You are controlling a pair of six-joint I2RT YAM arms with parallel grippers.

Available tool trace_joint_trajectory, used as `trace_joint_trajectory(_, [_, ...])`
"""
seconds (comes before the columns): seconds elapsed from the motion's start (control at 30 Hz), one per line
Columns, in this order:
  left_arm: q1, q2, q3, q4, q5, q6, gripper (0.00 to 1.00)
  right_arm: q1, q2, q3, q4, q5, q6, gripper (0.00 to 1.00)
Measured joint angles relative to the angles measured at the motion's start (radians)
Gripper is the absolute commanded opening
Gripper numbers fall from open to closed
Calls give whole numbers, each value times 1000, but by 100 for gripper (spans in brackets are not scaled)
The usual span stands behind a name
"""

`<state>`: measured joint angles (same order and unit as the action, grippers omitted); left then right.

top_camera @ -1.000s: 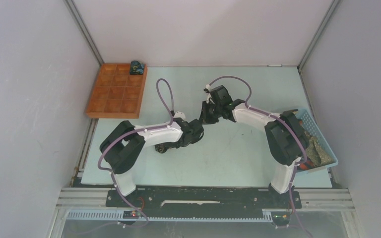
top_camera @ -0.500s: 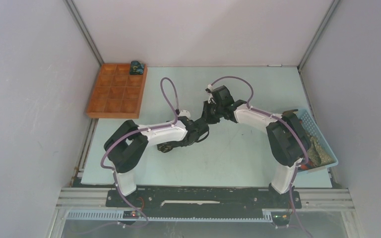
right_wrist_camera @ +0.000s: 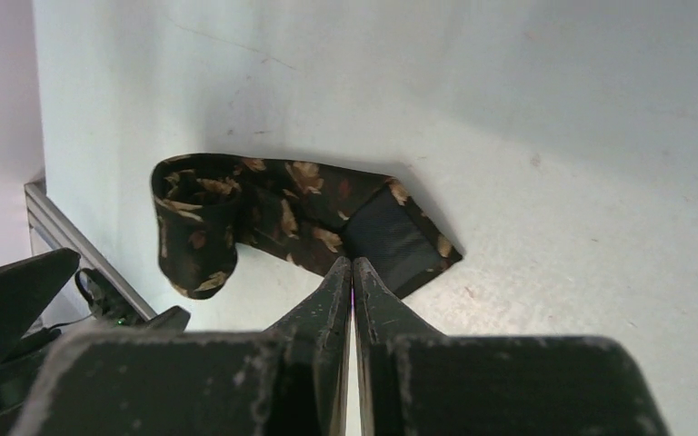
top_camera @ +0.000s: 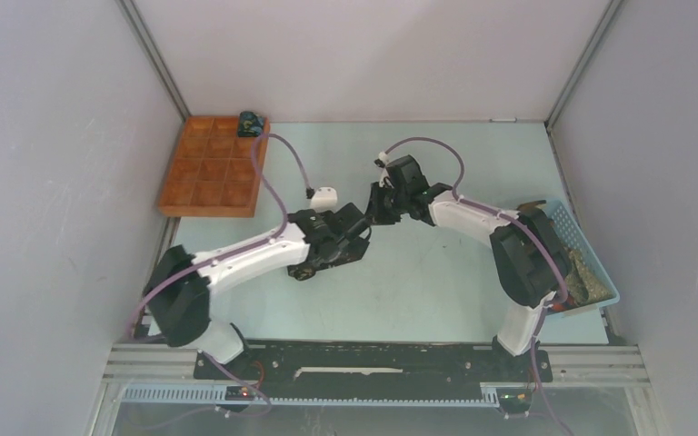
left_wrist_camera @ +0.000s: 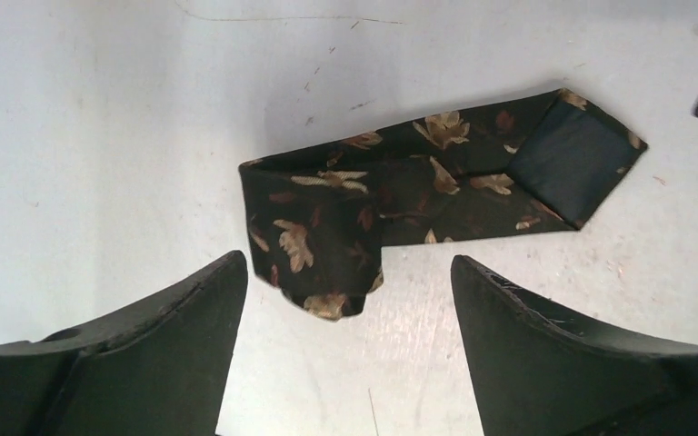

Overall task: Roll the ties
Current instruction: Roll the tie at the center of the board.

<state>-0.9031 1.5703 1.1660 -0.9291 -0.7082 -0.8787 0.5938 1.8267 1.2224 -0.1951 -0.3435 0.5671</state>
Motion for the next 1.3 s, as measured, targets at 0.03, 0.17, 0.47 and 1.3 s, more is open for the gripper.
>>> trace_joint_trajectory(0.03, [0, -37, -14, 9, 7, 2, 90, 7, -6, 0, 6, -1, 0, 7])
trace_joint_trajectory(0.17, [2, -219, -122, 42, 22, 14, 89, 52, -25, 0, 39, -19, 5, 7])
trace_joint_trajectory(0.47, [208, -668, -512, 259, 185, 79, 90, 197, 4, 71, 64, -71, 45, 7])
trace_joint_trajectory(1.3, [552, -789, -795, 578, 650, 113, 90, 308, 241, 264, -19, -52, 69, 6])
